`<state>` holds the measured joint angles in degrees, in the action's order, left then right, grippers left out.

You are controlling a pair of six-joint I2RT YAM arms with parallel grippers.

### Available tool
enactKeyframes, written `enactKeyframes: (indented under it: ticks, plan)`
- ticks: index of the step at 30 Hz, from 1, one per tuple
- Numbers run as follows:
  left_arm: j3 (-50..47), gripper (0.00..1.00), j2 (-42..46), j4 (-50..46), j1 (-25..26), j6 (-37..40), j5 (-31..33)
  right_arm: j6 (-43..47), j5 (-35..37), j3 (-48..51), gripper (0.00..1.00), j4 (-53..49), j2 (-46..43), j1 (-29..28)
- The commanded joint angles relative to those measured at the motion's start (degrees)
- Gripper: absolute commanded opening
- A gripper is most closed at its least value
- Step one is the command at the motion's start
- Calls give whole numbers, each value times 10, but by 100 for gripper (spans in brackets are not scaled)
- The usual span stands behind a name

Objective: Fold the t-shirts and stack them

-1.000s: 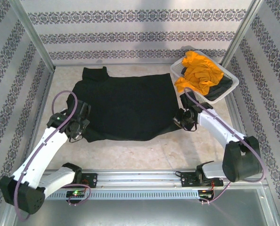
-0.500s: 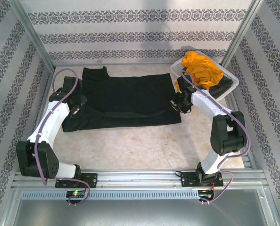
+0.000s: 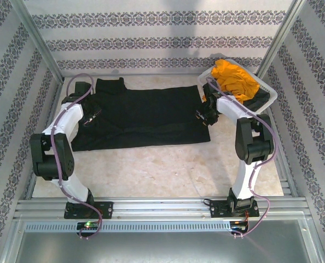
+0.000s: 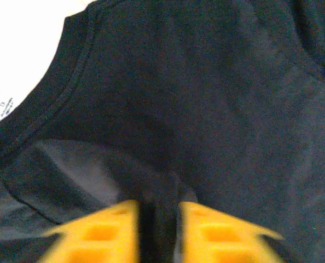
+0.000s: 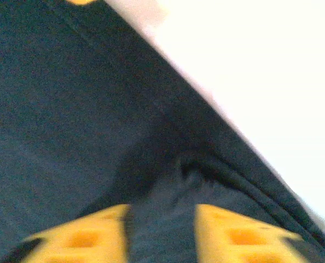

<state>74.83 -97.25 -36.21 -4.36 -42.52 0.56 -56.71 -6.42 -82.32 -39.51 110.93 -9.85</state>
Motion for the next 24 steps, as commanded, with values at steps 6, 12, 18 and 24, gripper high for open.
enactKeyframes:
  ticks: [6, 12, 18, 24]
  plan:
    - [-76, 62, 74, -55, -48, 2, -20, 65, 14, 67, 54, -14, -88, 9]
    - [-215, 55, 125, -9, -120, -40, -86, 66, -25, 203, 56, 44, -153, 7]
    - [-232, 56, 66, 43, -143, -50, -119, 55, -45, 240, 57, 83, -123, 10]
    - [-213, 42, 3, 60, -150, -52, -104, 51, -37, 195, 42, 81, -57, 10]
